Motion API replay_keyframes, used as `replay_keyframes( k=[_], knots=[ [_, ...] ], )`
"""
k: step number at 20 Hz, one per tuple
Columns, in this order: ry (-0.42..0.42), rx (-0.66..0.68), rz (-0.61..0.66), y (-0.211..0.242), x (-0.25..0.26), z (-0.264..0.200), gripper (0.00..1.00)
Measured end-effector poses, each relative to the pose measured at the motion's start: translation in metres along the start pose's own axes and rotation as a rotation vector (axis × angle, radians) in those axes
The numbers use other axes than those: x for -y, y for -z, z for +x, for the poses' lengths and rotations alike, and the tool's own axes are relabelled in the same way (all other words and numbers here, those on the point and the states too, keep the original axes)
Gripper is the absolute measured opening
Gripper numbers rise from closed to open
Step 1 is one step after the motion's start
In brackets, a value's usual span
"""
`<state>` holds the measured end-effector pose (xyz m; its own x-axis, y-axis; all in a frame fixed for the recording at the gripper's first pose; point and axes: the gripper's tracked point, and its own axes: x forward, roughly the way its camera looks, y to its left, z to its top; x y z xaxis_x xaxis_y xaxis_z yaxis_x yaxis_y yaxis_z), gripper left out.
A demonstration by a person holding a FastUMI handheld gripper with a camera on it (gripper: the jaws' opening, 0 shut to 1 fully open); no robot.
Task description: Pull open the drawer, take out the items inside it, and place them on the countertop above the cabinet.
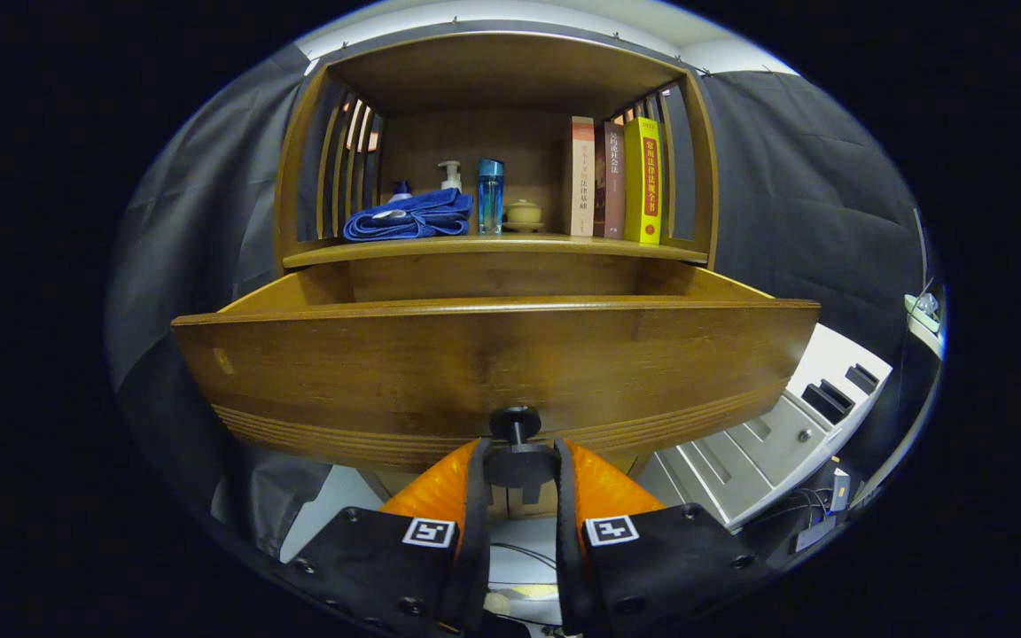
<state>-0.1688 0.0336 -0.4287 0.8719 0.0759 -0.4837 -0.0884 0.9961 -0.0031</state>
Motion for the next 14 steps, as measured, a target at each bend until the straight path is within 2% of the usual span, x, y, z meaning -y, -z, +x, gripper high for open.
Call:
replay_keyframes(
  k=[11,14],
  knots=[
    [0.003,-0.007,-0.001,0.0041,-0.0001,-0.0080,0.40],
    [0.002,-0.026,-0.019,0.0026,0.0004,-0.0079,0.49]
  ],
)
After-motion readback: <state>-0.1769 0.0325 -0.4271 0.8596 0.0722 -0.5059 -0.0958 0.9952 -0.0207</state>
